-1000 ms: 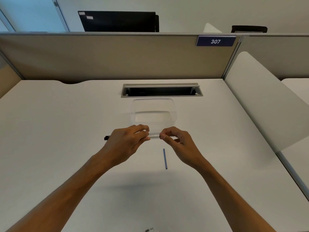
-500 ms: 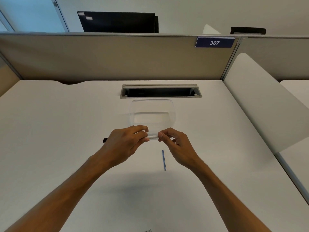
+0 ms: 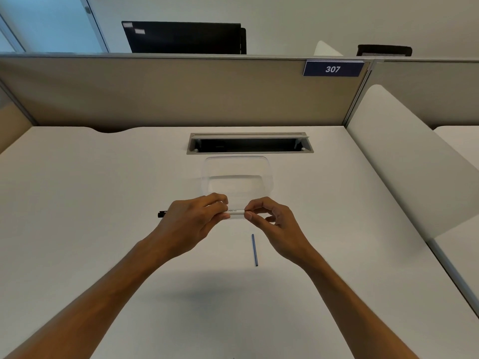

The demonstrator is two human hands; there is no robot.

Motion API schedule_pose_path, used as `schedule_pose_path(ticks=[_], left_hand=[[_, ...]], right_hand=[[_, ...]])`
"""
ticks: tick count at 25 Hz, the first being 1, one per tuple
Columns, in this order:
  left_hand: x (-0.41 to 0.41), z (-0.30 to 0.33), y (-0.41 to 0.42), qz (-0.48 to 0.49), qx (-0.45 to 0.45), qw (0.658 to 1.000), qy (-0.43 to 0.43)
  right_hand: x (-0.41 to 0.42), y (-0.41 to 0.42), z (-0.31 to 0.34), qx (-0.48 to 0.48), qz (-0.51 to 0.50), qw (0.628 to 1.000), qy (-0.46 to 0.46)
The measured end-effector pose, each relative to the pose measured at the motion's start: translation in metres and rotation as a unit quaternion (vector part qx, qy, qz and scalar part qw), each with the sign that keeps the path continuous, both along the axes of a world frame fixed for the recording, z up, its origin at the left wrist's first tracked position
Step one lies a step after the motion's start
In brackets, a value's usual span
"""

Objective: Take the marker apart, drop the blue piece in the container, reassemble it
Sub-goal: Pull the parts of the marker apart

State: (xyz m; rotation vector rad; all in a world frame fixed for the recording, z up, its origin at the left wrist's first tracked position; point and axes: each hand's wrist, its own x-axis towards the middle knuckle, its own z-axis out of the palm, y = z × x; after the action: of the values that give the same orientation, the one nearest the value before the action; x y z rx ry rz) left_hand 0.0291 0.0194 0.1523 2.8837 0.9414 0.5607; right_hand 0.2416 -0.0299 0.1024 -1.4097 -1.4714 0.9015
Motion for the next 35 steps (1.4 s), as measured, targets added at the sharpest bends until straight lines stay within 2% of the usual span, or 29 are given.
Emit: schedule_pose_path(ticks=[7, 17, 23, 31, 35], left_hand=[[0.005, 0.003, -0.003, -0.013, -0.016, 1.000, 0.013], [0.006, 0.008, -0.008, -0.022, -0.003, 0.999, 0.041], [0.002, 0.008, -0.008, -0.023, -0.072, 0.997, -0.026], [0.003, 0.009, -0.009, -0.011, -0.078, 0.997, 0.022], [0.004, 0.012, -0.009, -0.013, -0.100, 0.995, 0.007]], right_hand=[[-0.012, 0.001, 0.004, -0.013, -0.035, 0.999, -0.010], [-0.033, 0.006, 0.001, -0.017, -0.089, 0.994, 0.056], [-0.034, 0.005, 0.003, 0.027, -0.092, 0.992, 0.078], [-0.036, 0.007, 0.001, -0.016, -0.110, 0.988, 0.105], [-0.035, 0.009, 0.001, 0.017, -0.106, 0.990, 0.087]])
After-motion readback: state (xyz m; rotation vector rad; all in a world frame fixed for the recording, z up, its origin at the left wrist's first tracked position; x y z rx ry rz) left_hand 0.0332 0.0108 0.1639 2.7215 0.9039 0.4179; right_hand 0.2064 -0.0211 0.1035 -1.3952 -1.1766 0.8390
